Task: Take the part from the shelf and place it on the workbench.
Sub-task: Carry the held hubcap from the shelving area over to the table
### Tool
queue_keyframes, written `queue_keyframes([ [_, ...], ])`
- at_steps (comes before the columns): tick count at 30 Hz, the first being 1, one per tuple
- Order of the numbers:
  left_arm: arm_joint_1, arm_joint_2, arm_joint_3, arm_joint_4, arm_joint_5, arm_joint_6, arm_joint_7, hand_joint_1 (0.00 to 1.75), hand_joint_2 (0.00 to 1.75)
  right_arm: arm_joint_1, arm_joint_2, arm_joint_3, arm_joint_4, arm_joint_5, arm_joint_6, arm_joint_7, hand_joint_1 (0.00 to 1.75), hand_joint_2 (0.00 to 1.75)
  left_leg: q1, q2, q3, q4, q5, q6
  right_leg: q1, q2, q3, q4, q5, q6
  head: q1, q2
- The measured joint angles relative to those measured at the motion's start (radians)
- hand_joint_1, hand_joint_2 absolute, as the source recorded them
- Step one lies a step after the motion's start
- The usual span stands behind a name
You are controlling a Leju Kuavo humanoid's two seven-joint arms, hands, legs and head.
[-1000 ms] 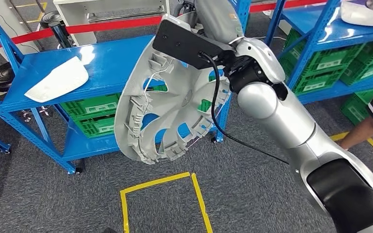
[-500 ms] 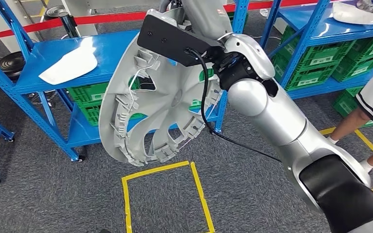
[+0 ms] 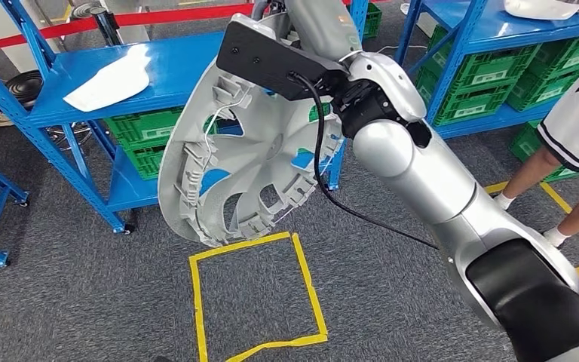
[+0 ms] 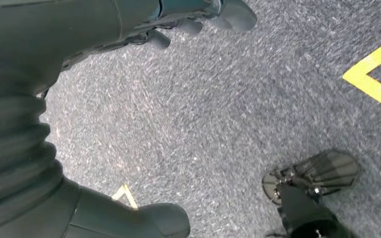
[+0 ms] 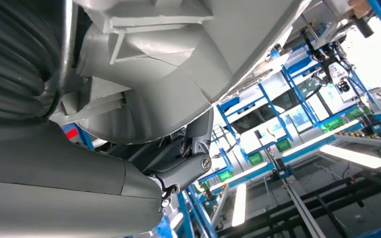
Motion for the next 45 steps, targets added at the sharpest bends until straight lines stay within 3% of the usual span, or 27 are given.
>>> queue_keyframes([
  [3, 0.0, -0.001, 0.0, 0.0, -0.002, 0.0, 0.003, 0.0, 1.75, 0.002, 0.0, 0.001, 0.001, 0.0, 0.0, 0.0, 1.75, 1.75, 0.007, -0.001, -0.043, 0.169, -0.137, -0.015, -0.004, -0.001, -0.039, -0.002, 0.036, -0.008, -0.004, 0.0],
  [4, -0.001, -0.001, 0.0, 0.0, -0.002, 0.0, 0.003, 0.0, 1.75, 0.003, 0.0, 0.001, 0.001, 0.0, 0.0, 0.0, 1.75, 1.75, 0.009, -0.001, -0.05, 0.228, -0.159, -0.019, -0.004, -0.001, -0.053, -0.001, 0.047, -0.007, -0.004, 0.0],
  [6, -0.001, -0.001, 0.0, 0.0, -0.002, 0.0, 0.004, 0.0, 1.75, 0.008, -0.001, 0.001, 0.001, 0.0, 0.0, 0.0, 1.75, 1.75, 0.01, -0.001, -0.022, 0.259, -0.136, -0.022, -0.005, 0.0, -0.082, 0.001, 0.069, -0.003, -0.004, 0.0],
  [8, -0.002, -0.001, 0.0, 0.0, -0.003, 0.0, 0.004, 0.0, 1.75, 0.009, -0.001, 0.001, 0.001, 0.0, 0.0, 0.0, 1.75, 1.75, 0.011, -0.002, 0.07, 0.152, -0.095, -0.02, -0.007, 0.0, -0.106, 0.004, 0.088, 0.005, -0.004, 0.0],
  [10, -0.004, -0.001, 0.0, -0.001, -0.004, 0.0, 0.004, 0.0, 1.75, 0.007, -0.002, 0.001, 0.0, 0.0, -0.001, 0.0, 1.75, 1.75, 0.007, -0.005, 0.165, 0.013, -0.108, -0.012, -0.006, 0.0, -0.119, 0.005, 0.105, 0.015, -0.003, 0.0],
  [12, -0.005, 0.0, 0.0, -0.001, -0.005, 0.0, 0.004, 0.0, 1.75, 0.006, -0.002, 0.001, 0.0, 0.0, -0.001, -0.001, 1.75, 1.75, 0.0, -0.008, 0.196, -0.044, -0.124, 0.001, -0.007, -0.002, -0.124, -0.001, 0.125, 0.026, -0.003, 0.0],
  [14, -0.006, -0.002, 0.0, -0.001, -0.005, 0.0, 0.005, 0.0, 1.75, 0.006, -0.003, 0.001, 0.001, 0.0, -0.001, -0.001, 1.75, 1.75, 0.004, -0.004, 0.184, -0.05, -0.107, 0.018, -0.007, 0.0, -0.132, -0.003, 0.127, 0.038, -0.002, 0.0],
  [15, -0.006, -0.003, 0.0, -0.001, -0.006, 0.0, 0.005, 0.0, 1.75, 0.005, -0.004, 0.001, 0.001, 0.0, -0.001, -0.001, 1.75, 1.75, 0.006, -0.001, 0.174, -0.052, -0.097, 0.028, -0.007, 0.001, -0.142, 0.015, 0.105, 0.042, 0.0, 0.0],
  [18, -0.009, -0.003, 0.0, -0.001, -0.011, 0.0, 0.008, 0.0, 1.75, 0.005, -0.008, 0.001, 0.002, -0.002, 0.0, 0.0, 1.75, 1.75, 0.006, 0.006, 0.135, -0.048, -0.066, 0.047, -0.007, 0.003, -0.195, 0.188, -0.033, 0.05, 0.006, 0.0],
  [19, -0.009, -0.003, 0.0, -0.001, -0.012, 0.0, 0.009, 0.0, 1.75, 0.006, -0.009, 0.001, 0.002, -0.004, 0.0, 0.0, 1.75, 1.75, 0.005, 0.007, 0.12, -0.046, -0.057, 0.048, -0.007, 0.003, -0.207, 0.254, -0.059, 0.051, 0.006, 0.0],
  [20, -0.01, -0.003, 0.0, -0.001, -0.012, 0.0, 0.01, 0.0, 1.75, 0.007, -0.011, 0.001, 0.003, -0.006, 0.001, 0.0, 1.75, 1.75, 0.004, 0.007, 0.105, -0.042, -0.048, 0.048, -0.007, 0.003, -0.208, 0.295, -0.061, 0.052, 0.006, 0.0],
  [21, -0.01, -0.003, 0.0, -0.001, -0.012, 0.0, 0.012, 0.0, 1.75, 0.007, -0.013, 0.001, 0.004, -0.008, 0.002, 0.0, 1.75, 1.75, 0.003, 0.007, 0.091, -0.037, -0.04, 0.047, -0.007, 0.003, -0.193, 0.301, -0.042, 0.051, 0.007, 0.0],
  [23, -0.011, -0.004, 0.0, -0.001, -0.013, -0.002, 0.013, 0.0, 1.75, 0.005, -0.016, 0.001, 0.006, -0.011, 0.004, -0.001, 1.75, 1.75, 0.003, 0.007, 0.063, -0.024, -0.027, 0.043, -0.006, 0.003, -0.113, 0.211, 0.003, 0.045, 0.007, 0.0],
  [25, -0.013, -0.004, 0.0, -0.001, -0.013, -0.003, 0.013, 0.0, 1.75, 0.001, -0.017, 0.001, 0.005, -0.012, 0.005, -0.003, 1.75, 1.75, 0.001, 0.008, 0.042, -0.014, -0.014, 0.033, -0.001, 0.003, -0.023, 0.075, -0.005, 0.035, 0.007, 0.0],
  [27, -0.015, -0.004, 0.0, -0.002, -0.013, -0.004, 0.013, 0.0, 1.75, 0.0, -0.018, 0.001, 0.006, -0.013, 0.005, -0.005, 1.75, 1.75, 0.0, 0.008, 0.031, -0.015, 0.004, 0.022, 0.005, 0.003, 0.008, 0.011, -0.023, 0.025, 0.007, 0.0],
  [29, -0.014, -0.003, 0.0, -0.001, -0.013, -0.005, 0.015, 0.0, 1.75, 0.003, -0.021, 0.001, 0.007, -0.014, 0.005, -0.006, 1.75, 1.75, 0.0, 0.006, 0.024, -0.019, 0.011, 0.01, 0.001, 0.0, -0.001, 0.002, -0.008, 0.014, 0.007, 0.0],
  [31, -0.014, -0.003, 0.0, 0.0, -0.014, -0.007, 0.018, 0.0, 1.75, 0.004, -0.021, 0.001, 0.009, -0.015, 0.006, -0.007, 1.75, 1.75, 0.002, 0.003, 0.006, 0.023, -0.044, -0.004, -0.006, -0.004, -0.018, -0.003, 0.015, 0.002, 0.004, 0.0],
  [33, -0.015, -0.004, -0.001, 0.0, -0.014, -0.008, 0.022, 0.0, 1.75, 0.004, -0.022, 0.001, 0.01, -0.016, 0.006, -0.007, 1.75, 1.75, 0.007, 0.003, -0.023, 0.139, -0.14, -0.016, -0.007, -0.005, -0.042, -0.003, 0.036, -0.005, 0.001, 0.0],
  [34, -0.016, -0.004, -0.001, 0.0, -0.014, -0.008, 0.023, 0.0, 1.75, 0.005, -0.022, 0.001, 0.01, -0.017, 0.006, -0.007, 1.75, 1.75, 0.009, 0.003, -0.033, 0.203, -0.172, -0.021, -0.007, -0.005, -0.056, -0.003, 0.047, -0.004, 0.001, 0.0],
  [35, -0.017, -0.004, -0.001, 0.0, -0.015, -0.008, 0.025, 0.0, 1.75, 0.005, -0.022, 0.001, 0.012, -0.017, 0.006, -0.007, 1.75, 1.75, 0.011, 0.003, -0.033, 0.249, -0.181, -0.025, -0.007, -0.005, -0.07, -0.002, 0.059, -0.003, 0.001, 0.0],
  [37, -0.018, -0.004, -0.001, -0.001, -0.016, -0.008, 0.026, 0.0, 1.75, 0.006, -0.024, 0.001, 0.014, -0.019, 0.006, -0.008, 1.75, 1.75, 0.014, 0.003, 0.008, 0.249, -0.139, -0.029, -0.01, -0.005, -0.101, 0.0, 0.082, 0.002, 0.001, 0.0],
  [38, -0.02, -0.004, -0.001, -0.001, -0.017, -0.008, 0.026, 0.0, 1.75, 0.006, -0.025, 0.001, 0.015, -0.019, 0.006, -0.009, 1.75, 1.75, 0.016, 0.002, 0.053, 0.199, -0.113, -0.029, -0.011, -0.005, -0.115, 0.003, 0.093, 0.006, 0.001, 0.0],
  [39, -0.021, -0.004, -0.001, -0.002, -0.018, -0.008, 0.026, 0.0, 1.75, 0.005, -0.027, 0.001, 0.015, -0.019, 0.006, -0.01, 1.75, 1.75, 0.015, 0.002, 0.107, 0.127, -0.108, -0.028, -0.012, -0.004, -0.127, 0.005, 0.103, 0.011, 0.001, 0.0],
  [41, -0.025, -0.003, -0.001, -0.003, -0.019, -0.009, 0.027, 0.0, 1.75, 0.003, -0.029, 0.0, 0.015, -0.02, 0.006, -0.013, 1.75, 1.75, 0.011, -0.002, 0.192, -0.002, -0.131, -0.018, -0.011, -0.005, -0.141, 0.006, 0.123, 0.022, 0.001, 0.0],
  [42, -0.026, -0.003, -0.001, -0.004, -0.02, -0.009, 0.027, 0.0, 1.75, 0.001, -0.03, 0.0, 0.015, -0.02, 0.006, -0.014, 1.75, 1.75, 0.008, -0.004, 0.207, -0.033, -0.143, -0.01, -0.011, -0.006, -0.144, 0.003, 0.135, 0.029, 0.001, 0.0],
  [44, -0.027, -0.003, -0.001, -0.003, -0.021, -0.011, 0.028, 0.0, 1.75, 0.0, -0.031, -0.001, 0.018, -0.021, 0.007, -0.015, 1.75, 1.75, 0.006, -0.003, 0.197, -0.042, -0.131, 0.008, -0.013, -0.007, -0.147, -0.006, 0.154, 0.041, 0.001, 0.0],
  [45, -0.028, -0.004, -0.001, -0.003, -0.022, -0.011, 0.029, 0.0, 1.75, -0.002, -0.033, 0.0, 0.019, -0.021, 0.007, -0.014, 1.75, 1.75, 0.008, -0.001, 0.187, -0.043, -0.12, 0.019, -0.013, -0.005, -0.154, 0.0, 0.143, 0.046, 0.001, 0.0],
])
